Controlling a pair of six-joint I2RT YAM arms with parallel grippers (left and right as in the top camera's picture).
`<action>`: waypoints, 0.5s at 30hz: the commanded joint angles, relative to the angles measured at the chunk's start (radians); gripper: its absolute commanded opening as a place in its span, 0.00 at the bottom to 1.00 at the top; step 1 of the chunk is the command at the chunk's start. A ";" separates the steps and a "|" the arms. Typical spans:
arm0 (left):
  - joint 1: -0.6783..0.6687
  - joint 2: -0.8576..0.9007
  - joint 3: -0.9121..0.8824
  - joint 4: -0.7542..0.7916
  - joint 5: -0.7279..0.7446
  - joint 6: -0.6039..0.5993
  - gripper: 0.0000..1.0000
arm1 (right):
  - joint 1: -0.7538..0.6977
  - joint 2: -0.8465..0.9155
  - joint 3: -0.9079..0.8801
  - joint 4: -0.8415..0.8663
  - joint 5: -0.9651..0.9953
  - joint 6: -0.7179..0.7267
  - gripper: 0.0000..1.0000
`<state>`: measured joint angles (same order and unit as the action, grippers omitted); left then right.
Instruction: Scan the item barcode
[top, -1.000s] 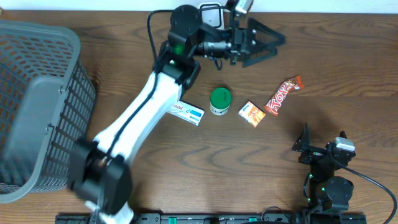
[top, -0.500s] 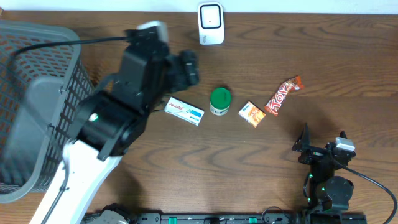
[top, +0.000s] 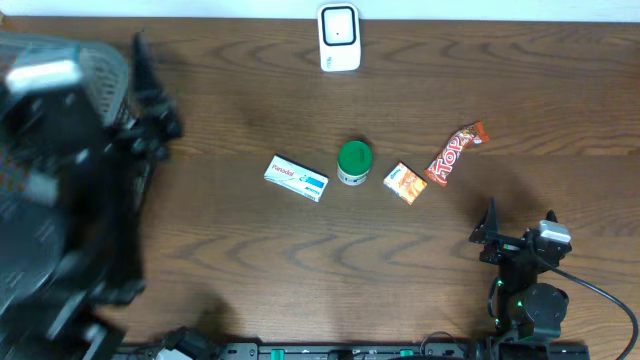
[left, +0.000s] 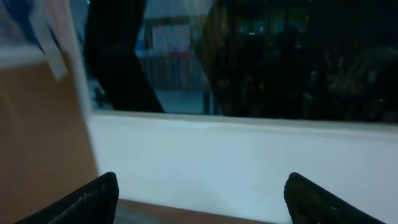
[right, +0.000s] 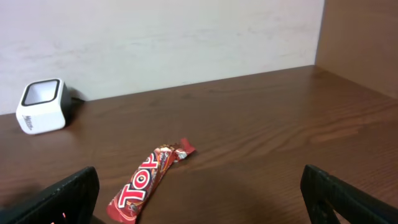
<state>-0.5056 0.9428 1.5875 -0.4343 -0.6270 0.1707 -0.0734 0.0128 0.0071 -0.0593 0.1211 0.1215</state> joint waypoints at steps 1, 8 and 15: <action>0.003 -0.073 0.008 -0.026 0.006 0.190 0.86 | 0.003 -0.003 -0.002 0.008 -0.032 0.001 0.99; 0.003 -0.242 0.003 -0.043 0.006 0.192 0.86 | 0.003 0.000 0.023 0.089 -0.311 0.364 0.99; 0.111 -0.338 -0.045 -0.020 0.010 0.192 0.86 | 0.000 0.284 0.296 -0.182 -0.314 0.268 0.99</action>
<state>-0.4561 0.6193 1.5742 -0.4652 -0.6270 0.3439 -0.0734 0.1738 0.1741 -0.2115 -0.1638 0.4549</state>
